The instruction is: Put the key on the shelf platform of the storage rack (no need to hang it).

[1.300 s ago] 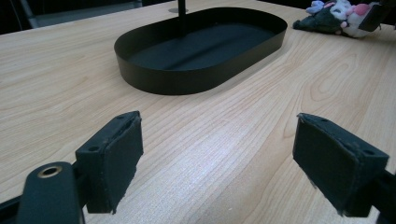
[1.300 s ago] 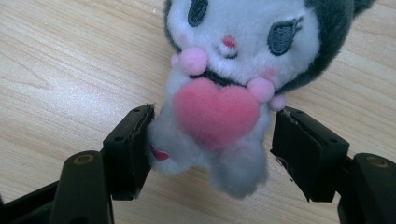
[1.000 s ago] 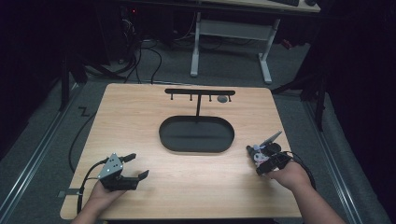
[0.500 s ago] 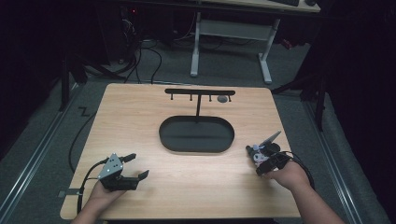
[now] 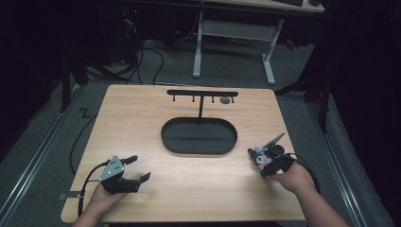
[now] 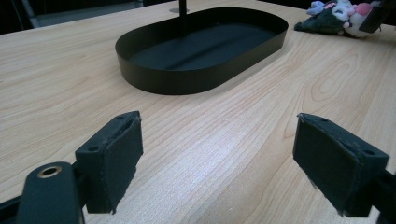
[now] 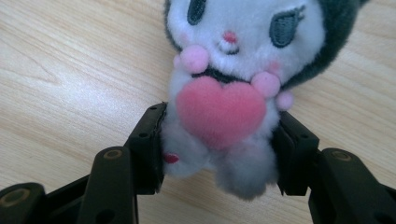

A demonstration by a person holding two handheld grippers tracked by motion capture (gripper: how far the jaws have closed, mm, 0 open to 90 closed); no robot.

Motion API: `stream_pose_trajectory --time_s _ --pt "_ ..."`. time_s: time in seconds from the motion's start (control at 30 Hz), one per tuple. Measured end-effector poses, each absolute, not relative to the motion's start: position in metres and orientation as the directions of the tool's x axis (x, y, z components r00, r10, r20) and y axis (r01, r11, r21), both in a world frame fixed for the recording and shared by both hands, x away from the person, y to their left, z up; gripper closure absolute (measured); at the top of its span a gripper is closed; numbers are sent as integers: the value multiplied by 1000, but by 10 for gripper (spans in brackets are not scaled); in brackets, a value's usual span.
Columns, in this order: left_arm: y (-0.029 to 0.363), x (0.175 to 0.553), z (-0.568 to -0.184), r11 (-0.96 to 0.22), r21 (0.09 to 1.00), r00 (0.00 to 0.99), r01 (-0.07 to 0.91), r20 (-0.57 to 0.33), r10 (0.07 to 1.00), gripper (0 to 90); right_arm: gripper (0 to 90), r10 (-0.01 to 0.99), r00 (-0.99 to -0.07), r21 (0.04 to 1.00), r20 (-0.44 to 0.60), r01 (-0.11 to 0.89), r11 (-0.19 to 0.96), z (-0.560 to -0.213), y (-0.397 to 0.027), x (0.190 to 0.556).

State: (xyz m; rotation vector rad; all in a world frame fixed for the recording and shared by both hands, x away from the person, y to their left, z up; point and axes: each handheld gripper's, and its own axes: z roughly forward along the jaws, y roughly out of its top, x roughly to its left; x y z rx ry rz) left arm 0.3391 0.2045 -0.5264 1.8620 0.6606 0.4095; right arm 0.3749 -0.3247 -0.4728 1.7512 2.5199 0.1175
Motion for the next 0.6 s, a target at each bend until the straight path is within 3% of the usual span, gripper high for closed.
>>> stream_pose_trajectory --time_s 0.6 --pt "204 339 -527 -280 927 788 248 -25 615 167 467 935 -354 143 -31 924 354 -457 -325 371"
